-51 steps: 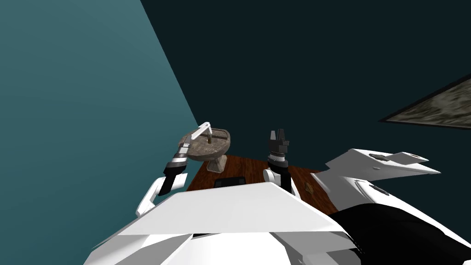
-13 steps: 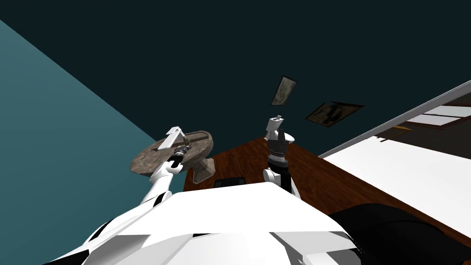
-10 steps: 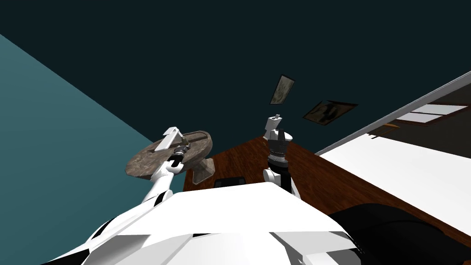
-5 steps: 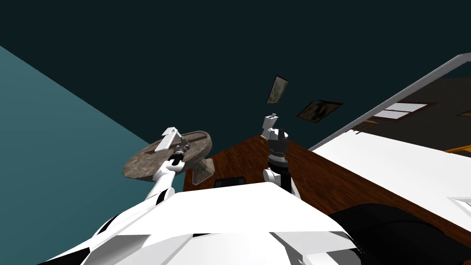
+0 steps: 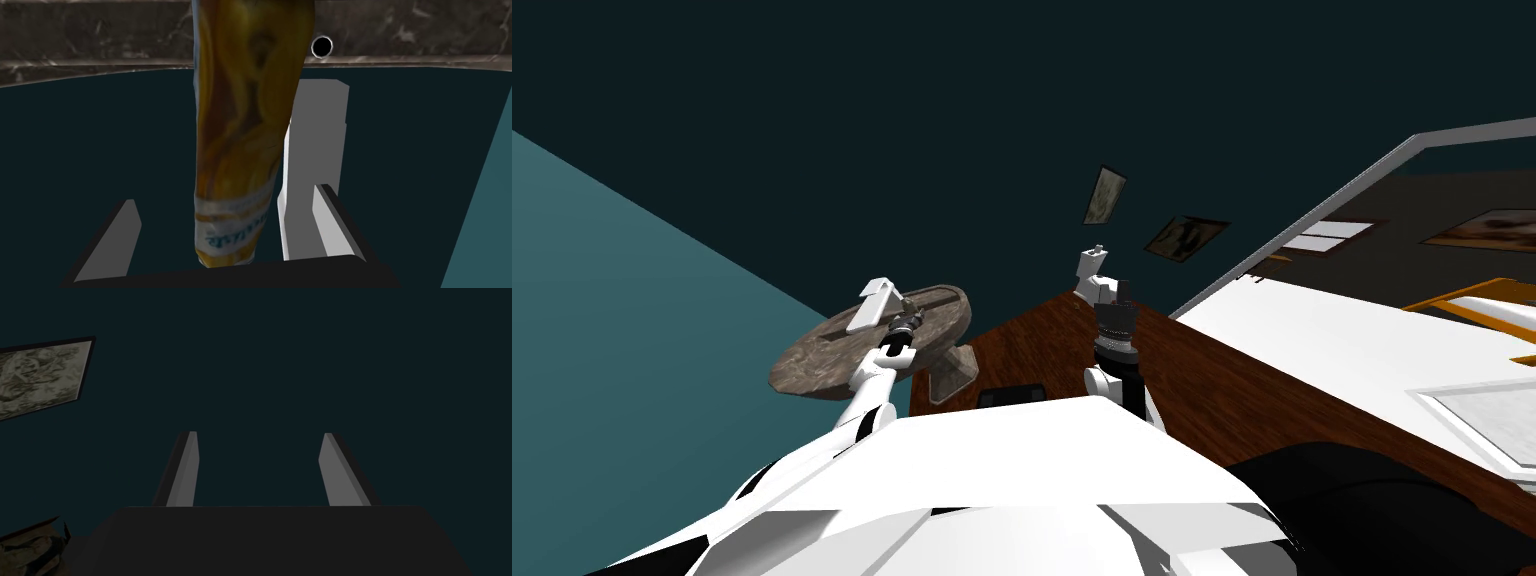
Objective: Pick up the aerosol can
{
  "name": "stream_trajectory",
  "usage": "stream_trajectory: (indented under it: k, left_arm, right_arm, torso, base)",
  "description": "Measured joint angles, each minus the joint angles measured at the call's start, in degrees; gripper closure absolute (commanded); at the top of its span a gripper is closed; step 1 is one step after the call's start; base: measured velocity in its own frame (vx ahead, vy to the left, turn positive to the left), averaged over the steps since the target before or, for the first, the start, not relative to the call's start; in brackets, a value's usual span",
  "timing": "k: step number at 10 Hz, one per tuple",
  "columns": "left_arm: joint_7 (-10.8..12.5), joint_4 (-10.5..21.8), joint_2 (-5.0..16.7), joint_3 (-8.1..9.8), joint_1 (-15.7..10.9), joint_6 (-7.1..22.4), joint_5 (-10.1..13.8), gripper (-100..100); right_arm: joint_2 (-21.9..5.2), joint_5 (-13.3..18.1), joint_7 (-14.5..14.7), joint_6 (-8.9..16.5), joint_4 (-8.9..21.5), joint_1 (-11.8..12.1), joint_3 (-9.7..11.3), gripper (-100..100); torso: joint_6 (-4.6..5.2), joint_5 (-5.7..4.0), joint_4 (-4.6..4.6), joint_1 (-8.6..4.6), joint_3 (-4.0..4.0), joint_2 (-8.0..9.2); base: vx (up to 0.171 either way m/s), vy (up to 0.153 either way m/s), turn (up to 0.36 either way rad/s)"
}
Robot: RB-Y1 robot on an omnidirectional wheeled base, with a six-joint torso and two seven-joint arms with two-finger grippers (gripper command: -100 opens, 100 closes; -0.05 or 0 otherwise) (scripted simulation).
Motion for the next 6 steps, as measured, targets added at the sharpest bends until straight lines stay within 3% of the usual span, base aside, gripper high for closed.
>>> stream_trajectory:
  k: [3, 4, 6]
  left_arm:
    - [-4.34, 0.26, -0.46, 0.62, -0.87, 1.50, 3.67, -100]
    - [-4.56, 0.26, -0.47, 0.63, -0.88, 1.57, 3.73, 100]
    - [-4.55, 0.26, -0.48, 0.63, -0.84, 1.55, 3.72, 100]
  right_arm:
    - [0.00, 0.00, 0.00, 0.00, 0.00, 0.00, 0.00, 0]
    - [0.00, 0.00, 0.00, 0.00, 0.00, 0.00, 0.00, 0]
    - [0.00, 0.00, 0.00, 0.00, 0.00, 0.00, 0.00, 0]
  torso:
    - [0.00, 0.00, 0.00, 0.02, 0.01, 0.02]
    - [-0.01, -0.01, -0.01, -0.06, -0.03, -0.06]
    - [0.04, -0.01, -0.04, -0.09, -0.13, -0.22]
  base:
    - [-0.042, 0.036, -0.078]
    - [0.000, 0.000, 0.000]
    - [0.000, 0.000, 0.000]
